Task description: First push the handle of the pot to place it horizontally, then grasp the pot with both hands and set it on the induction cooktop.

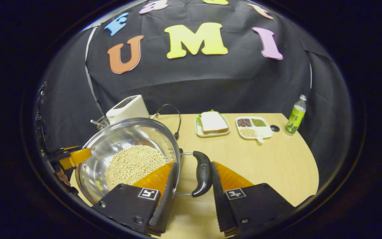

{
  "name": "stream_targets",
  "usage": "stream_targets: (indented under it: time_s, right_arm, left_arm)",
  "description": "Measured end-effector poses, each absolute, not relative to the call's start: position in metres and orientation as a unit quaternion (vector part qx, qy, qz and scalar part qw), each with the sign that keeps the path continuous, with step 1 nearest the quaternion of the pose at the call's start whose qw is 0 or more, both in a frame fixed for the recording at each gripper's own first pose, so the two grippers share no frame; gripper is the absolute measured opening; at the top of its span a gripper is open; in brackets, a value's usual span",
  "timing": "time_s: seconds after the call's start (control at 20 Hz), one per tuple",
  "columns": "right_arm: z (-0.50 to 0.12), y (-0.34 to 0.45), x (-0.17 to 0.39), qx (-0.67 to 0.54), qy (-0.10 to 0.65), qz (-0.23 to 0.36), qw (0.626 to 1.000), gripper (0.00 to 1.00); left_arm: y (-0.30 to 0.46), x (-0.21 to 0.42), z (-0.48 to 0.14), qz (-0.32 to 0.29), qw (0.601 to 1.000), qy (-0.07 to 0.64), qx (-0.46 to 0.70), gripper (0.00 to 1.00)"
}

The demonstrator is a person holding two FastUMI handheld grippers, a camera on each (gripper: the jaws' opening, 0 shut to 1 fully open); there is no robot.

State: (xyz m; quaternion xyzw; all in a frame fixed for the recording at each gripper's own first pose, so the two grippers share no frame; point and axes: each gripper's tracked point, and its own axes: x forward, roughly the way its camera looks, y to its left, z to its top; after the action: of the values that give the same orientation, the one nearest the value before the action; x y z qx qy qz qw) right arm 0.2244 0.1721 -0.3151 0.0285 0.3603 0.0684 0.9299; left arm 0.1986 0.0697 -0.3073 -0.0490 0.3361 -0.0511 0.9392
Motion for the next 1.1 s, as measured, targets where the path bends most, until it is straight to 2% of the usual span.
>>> stream_targets:
  time_s: [0.6, 1.1]
  right_arm:
    - [-0.360, 0.200, 0.241, 0.020, 0.371, 0.073, 0.926, 0.59]
    - [-0.365, 0.199, 0.236, 0.049, 0.363, 0.067, 0.928, 0.60]
  left_arm:
    - [0.090, 0.213, -0.351, -0.042, 0.931, 0.361, -0.039, 0.57]
    - [0.090, 0.212, -0.351, -0.048, 0.937, 0.344, -0.035, 0.58]
